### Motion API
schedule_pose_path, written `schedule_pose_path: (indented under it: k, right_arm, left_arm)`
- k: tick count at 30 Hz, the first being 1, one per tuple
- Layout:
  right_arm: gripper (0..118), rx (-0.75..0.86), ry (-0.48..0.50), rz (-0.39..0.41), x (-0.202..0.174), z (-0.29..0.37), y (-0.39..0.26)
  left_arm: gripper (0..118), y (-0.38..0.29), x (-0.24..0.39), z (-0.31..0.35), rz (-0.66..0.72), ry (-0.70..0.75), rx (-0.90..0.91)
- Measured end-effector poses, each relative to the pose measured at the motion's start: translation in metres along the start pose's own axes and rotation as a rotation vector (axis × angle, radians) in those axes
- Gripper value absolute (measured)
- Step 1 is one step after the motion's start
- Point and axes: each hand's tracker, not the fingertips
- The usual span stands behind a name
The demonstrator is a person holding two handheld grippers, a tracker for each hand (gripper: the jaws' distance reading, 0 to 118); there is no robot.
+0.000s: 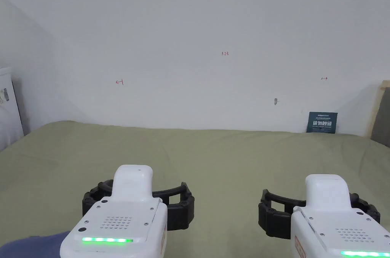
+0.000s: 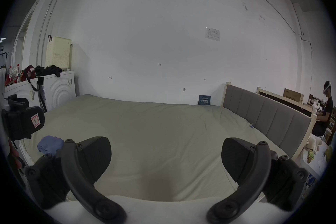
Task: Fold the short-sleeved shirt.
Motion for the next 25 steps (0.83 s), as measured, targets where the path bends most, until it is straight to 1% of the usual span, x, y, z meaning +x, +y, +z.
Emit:
schedule_pose_path:
  k: [4,20,25]
  right_arm:
    - [118,0.006,-0.006,0.000,0.0008,0.0007,0.0017]
    - [118,-0.004,-0.011,-0.006,0.0006,0.0003,0.0022]
    - [118,-0.009,-0.016,0.005,0.0004,-0.0003,0.0030]
  left_arm:
    - [118,0.0003,-0.0008,0.0011,0.020,-0.002,-0.009]
    - [118,-0.0003,0.0012,0.0032,0.017,0.003,-0.017]
    - [118,-0.0044,0.0015,0.0006,0.032,-0.005,-0.036]
